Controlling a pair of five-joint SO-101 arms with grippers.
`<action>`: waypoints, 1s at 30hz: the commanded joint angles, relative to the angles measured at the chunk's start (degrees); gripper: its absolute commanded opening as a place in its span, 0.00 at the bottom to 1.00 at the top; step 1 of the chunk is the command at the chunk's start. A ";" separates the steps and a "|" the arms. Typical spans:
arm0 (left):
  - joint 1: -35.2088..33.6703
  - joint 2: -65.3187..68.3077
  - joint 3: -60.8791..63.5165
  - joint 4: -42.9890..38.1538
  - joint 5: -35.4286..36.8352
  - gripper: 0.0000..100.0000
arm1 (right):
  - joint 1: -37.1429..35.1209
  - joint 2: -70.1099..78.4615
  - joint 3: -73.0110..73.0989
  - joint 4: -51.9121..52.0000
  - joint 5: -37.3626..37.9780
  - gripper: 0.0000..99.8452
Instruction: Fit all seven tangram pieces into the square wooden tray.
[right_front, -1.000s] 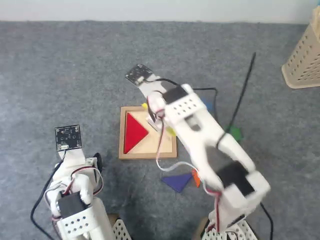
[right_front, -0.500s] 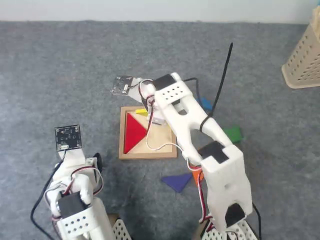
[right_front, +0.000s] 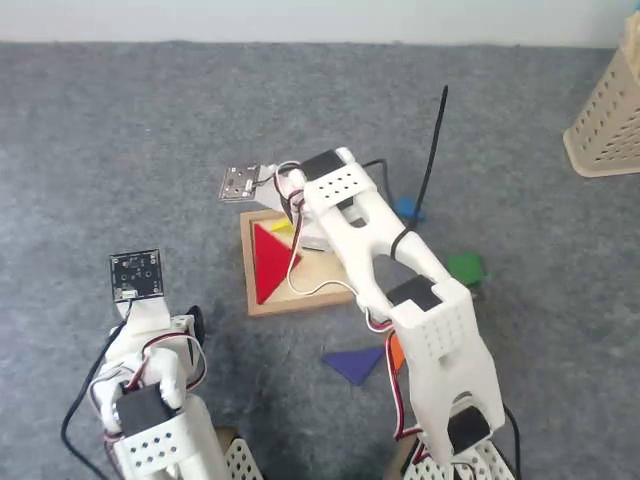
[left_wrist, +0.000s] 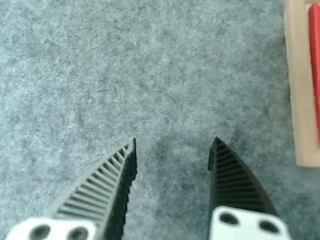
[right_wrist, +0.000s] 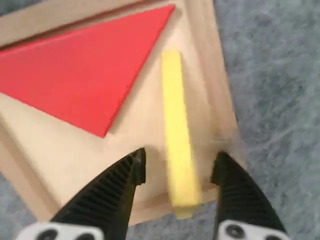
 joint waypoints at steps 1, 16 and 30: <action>0.00 -0.70 -1.10 0.18 0.53 0.23 | 0.22 -7.25 -3.69 3.74 0.79 0.21; 0.00 -0.70 -1.10 0.18 0.53 0.23 | -0.13 -10.77 -3.52 8.75 -3.87 0.17; 0.00 -0.70 -1.10 0.18 0.53 0.23 | 5.85 -9.89 -2.55 8.04 -14.33 0.16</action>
